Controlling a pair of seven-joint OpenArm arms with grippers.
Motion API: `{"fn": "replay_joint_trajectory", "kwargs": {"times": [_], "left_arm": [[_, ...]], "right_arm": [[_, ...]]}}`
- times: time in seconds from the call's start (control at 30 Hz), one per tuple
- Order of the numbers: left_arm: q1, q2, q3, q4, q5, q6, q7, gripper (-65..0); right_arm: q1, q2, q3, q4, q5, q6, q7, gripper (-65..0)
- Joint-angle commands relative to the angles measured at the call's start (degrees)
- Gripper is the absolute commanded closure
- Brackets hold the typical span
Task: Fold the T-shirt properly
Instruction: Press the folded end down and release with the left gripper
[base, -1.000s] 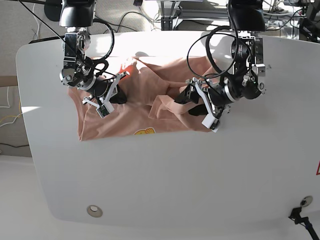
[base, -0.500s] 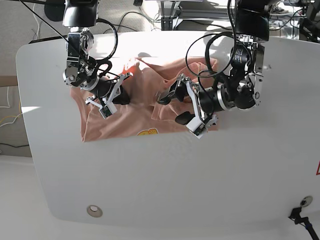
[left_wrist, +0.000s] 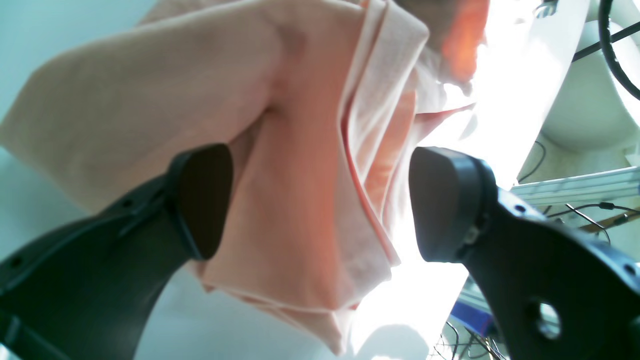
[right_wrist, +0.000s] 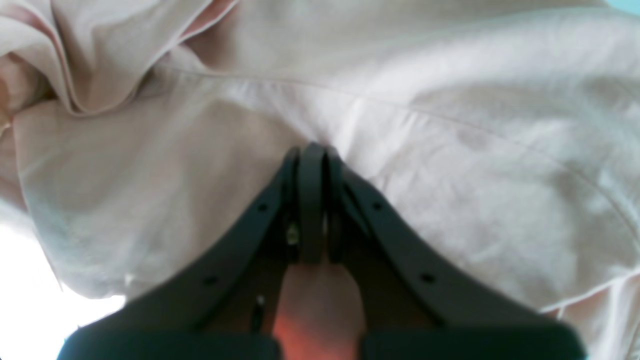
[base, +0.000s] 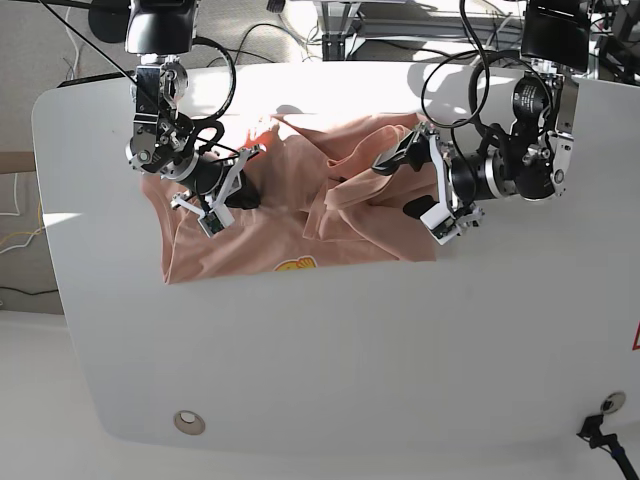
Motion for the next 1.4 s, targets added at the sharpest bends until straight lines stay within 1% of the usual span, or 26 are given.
{"fn": "replay_joint_trajectory", "kwargs": {"times": [0.0,0.2,0.3,0.43,0.53,0.57,0.63,0.77,0.8,0.83,0.87,1.0,1.17,1.3,1.37], "left_arm": [[-0.18,-0.72,0.10,0.86,-1.37,-0.10,-0.64,-52.1],[1.40,-0.72,0.45,0.86,-1.02,-0.10,-0.64,-51.8],[1.14,-0.72,3.97,0.86,-0.84,-0.10,-0.64,-51.5],[1.14,-0.28,8.10,0.86,4.17,-0.10,-0.73,-51.4],[1.32,2.01,8.98,0.86,8.13,-0.10,-0.82,-51.3],[1.32,2.44,9.07,0.86,9.36,-0.10,-0.82,-49.4],[1.40,2.53,9.24,0.86,11.03,-0.10,-0.82,-39.4],[1.23,3.76,9.24,0.86,11.29,-0.10,-0.82,-9.8],[1.14,3.76,9.24,0.86,11.29,-0.10,-0.82,-3.5],[1.05,3.76,9.24,0.86,11.29,-0.10,-0.82,0.0],[0.96,3.94,9.24,0.86,11.29,-0.10,-0.82,0.0],[-0.62,7.10,9.16,0.86,11.29,-0.10,-0.90,0.0],[-2.64,13.26,9.16,0.24,11.38,-0.10,-0.90,0.0],[-4.05,18.36,9.16,-3.80,11.38,-0.10,-0.90,0.0],[-5.45,20.12,9.16,-6.35,11.38,-0.10,-0.90,0.0]], "right_arm": [[-0.11,0.43,-0.06,-0.13,-2.24,-0.05,-2.93,0.0],[-0.11,0.43,-0.06,-0.13,-2.33,-0.05,-2.93,0.0],[-0.11,0.43,-0.06,-0.13,-2.24,-0.05,-2.93,0.0],[-0.11,0.43,-0.06,-0.13,-2.15,-0.05,-2.93,0.0],[-0.11,0.43,-0.06,-0.13,-2.15,-0.05,-2.93,0.0],[-0.11,0.43,-0.06,-0.13,-2.15,-0.05,-2.93,0.0],[-0.20,0.43,-0.06,-0.13,-2.15,-0.05,-2.93,0.0],[-0.29,0.43,-0.06,-0.13,-2.15,-0.05,-2.93,0.0],[-0.29,0.43,-0.06,-0.13,-2.15,-0.05,-2.93,0.0],[-0.29,0.43,-0.06,-0.13,-2.15,-0.05,-2.93,0.0],[-0.29,0.43,-0.06,-0.13,-2.15,-0.05,-2.93,0.0],[-0.29,0.34,-0.06,-0.13,-2.15,-0.05,-2.93,0.0],[-0.29,0.34,-0.06,-0.13,-2.33,-0.05,-2.93,0.0],[-0.37,0.34,-0.06,-0.13,-2.33,-0.05,-3.10,0.0],[-0.37,0.34,-0.06,-0.13,-2.33,-0.05,-3.10,0.0]]}}
